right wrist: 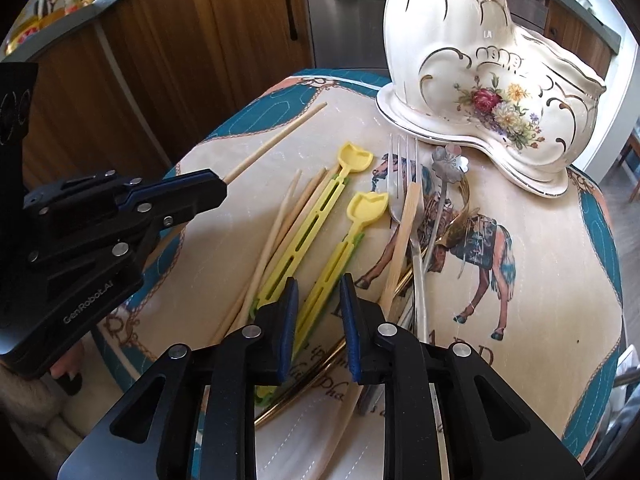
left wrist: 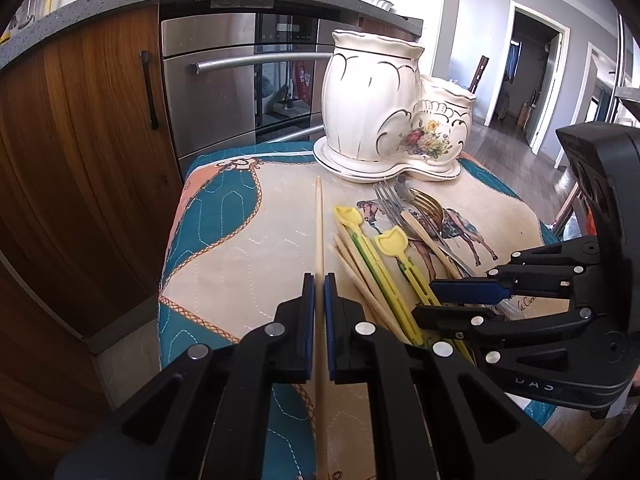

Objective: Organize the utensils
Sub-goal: 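Lift chopstick into the tall holder cup with left tool while right tool carries tongs to the small cup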

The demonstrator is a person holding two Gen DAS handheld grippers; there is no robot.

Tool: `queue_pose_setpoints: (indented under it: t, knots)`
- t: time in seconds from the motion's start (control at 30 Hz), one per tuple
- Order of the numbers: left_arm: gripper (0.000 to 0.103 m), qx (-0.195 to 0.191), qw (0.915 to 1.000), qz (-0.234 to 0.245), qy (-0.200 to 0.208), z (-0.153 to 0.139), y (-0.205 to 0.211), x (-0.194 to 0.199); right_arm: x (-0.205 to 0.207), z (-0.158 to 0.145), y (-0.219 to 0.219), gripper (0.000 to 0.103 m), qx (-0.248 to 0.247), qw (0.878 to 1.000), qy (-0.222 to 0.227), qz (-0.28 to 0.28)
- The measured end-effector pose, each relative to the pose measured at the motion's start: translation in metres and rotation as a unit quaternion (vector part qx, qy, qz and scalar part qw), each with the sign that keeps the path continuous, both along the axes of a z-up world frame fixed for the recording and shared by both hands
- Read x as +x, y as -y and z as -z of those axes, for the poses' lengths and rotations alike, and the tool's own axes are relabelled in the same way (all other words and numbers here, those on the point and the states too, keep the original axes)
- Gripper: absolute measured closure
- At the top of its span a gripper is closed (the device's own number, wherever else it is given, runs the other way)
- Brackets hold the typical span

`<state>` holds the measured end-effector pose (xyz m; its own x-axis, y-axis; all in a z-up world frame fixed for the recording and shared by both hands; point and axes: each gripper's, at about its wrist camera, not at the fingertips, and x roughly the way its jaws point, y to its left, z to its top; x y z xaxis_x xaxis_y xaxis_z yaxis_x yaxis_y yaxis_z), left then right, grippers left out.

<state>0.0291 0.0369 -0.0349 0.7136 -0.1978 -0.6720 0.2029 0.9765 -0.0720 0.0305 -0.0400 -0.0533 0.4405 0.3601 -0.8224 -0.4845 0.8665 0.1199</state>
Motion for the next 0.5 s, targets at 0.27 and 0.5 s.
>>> queue_pose_setpoints:
  t: [0.27,0.5]
  knots:
    - [0.098,-0.026,0.9994,0.000,0.021,-0.007,-0.006,-0.003,-0.012,-0.009,0.025,0.092,0.064,0.997,0.012,0.029]
    - [0.098,-0.069,0.9947,0.004,0.077,-0.027,-0.014,-0.011,-0.023,-0.029,0.061,0.092,0.151,0.986,0.049,0.046]
